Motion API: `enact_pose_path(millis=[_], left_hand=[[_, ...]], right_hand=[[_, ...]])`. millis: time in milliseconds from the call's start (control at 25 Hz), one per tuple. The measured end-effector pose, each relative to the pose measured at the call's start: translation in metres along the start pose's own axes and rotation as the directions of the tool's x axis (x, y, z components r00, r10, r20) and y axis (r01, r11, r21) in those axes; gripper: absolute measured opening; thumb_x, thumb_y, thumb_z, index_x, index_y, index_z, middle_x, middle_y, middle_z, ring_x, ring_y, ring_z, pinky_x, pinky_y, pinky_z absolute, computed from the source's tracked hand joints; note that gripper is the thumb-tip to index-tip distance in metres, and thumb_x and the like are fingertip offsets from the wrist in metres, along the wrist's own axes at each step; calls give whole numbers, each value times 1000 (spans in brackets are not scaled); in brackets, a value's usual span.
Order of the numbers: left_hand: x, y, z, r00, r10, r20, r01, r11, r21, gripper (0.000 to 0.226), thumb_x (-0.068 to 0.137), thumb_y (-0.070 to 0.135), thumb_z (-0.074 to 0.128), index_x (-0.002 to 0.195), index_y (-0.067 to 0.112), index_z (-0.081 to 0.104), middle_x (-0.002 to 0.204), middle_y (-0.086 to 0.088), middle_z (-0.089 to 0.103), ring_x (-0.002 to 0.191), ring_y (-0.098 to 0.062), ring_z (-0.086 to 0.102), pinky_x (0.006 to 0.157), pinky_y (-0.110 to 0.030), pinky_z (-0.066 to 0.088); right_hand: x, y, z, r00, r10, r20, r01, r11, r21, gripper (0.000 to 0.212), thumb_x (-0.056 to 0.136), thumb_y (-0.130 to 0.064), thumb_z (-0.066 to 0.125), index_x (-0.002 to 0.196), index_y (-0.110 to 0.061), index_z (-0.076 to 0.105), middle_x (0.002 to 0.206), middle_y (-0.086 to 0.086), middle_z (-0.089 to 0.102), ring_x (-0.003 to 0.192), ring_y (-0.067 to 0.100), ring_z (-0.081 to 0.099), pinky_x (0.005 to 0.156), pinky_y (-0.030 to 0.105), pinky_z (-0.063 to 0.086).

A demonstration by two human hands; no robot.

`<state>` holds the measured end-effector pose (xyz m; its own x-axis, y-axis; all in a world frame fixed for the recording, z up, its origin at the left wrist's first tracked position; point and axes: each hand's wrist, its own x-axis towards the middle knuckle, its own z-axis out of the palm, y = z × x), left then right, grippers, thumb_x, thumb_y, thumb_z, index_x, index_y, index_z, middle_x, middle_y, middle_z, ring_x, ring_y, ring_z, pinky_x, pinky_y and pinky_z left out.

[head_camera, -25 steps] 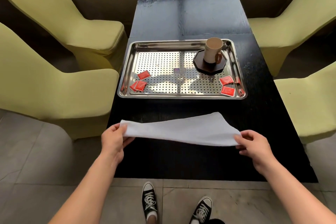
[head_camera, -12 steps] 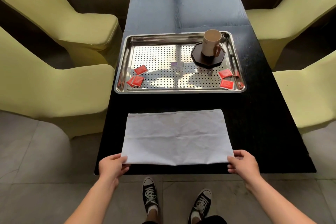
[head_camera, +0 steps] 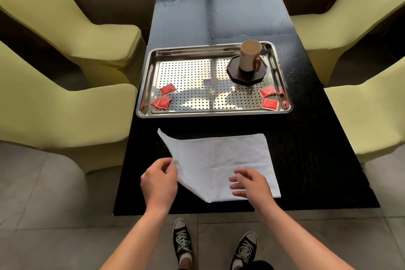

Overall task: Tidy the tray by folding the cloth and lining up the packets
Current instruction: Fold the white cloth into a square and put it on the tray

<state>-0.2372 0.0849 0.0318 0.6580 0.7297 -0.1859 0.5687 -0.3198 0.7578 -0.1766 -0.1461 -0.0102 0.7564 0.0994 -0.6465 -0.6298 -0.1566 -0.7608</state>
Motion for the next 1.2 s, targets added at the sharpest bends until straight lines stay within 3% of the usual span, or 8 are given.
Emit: enact_pose_path(millis=[80,240,400,520,680,840,1080,1200], left_hand=[[-14,24,18,985,167,45,-170,982,79,12,89,27,67,95,24,76,81,13,73,76,-4,66,63,-18,47],[-48,53,66,889,358,287,-418,888,189,21,95,23,58,106,18,75,98,2,76,90,-16,71,80,-32,56],[-81,56,100,735,429,525,-614,748,250,28,96,17,46,112,15,69,102,-4,69,92,-24,64,78,-37,51],[-96,53,114,700,419,578,-644,720,258,29,94,13,45,112,13,68,101,-6,67,91,-28,62,78,-40,50],[-107,58,125,715,435,547,-616,763,198,25,93,13,50,108,14,70,95,-6,67,86,-28,62,73,-40,50],[-113,72,144,707,485,515,-618,777,118,23,90,9,55,105,10,72,91,-11,69,83,-32,64,72,-43,53],[-117,84,181,636,402,659,-664,721,200,29,92,7,45,109,8,68,97,-12,66,89,-33,61,75,-45,50],[-121,76,185,607,360,709,-653,734,186,30,94,22,48,120,17,64,107,-4,66,99,-25,60,81,-40,50]], right_hand=[[4,-11,6,997,30,67,-31,999,21,18,100,-23,57,106,-11,69,103,13,75,85,26,74,70,34,61],[28,-46,9,980,117,159,-133,986,99,41,99,-46,53,106,-7,65,102,13,72,86,30,73,70,36,61],[60,-59,-10,996,87,26,-83,988,-126,37,89,-42,68,83,-9,53,73,5,49,68,24,48,62,33,44],[76,-62,-30,995,-35,-92,0,936,-351,31,88,-21,65,66,-11,45,70,6,50,66,23,48,61,38,41],[92,-71,-53,985,-151,-88,91,873,-479,35,88,-21,63,56,-13,50,62,6,50,61,23,49,59,40,44],[108,-82,-67,975,-200,-95,117,831,-544,22,87,-25,67,72,-10,71,75,5,71,73,25,67,73,47,58],[127,-72,-89,973,-181,-141,66,809,-585,13,86,-27,70,80,-16,73,82,3,73,83,23,69,80,46,59],[127,-64,-94,978,-151,-144,44,824,-564,18,89,-31,70,98,-16,71,85,-3,69,89,20,67,83,42,56]])
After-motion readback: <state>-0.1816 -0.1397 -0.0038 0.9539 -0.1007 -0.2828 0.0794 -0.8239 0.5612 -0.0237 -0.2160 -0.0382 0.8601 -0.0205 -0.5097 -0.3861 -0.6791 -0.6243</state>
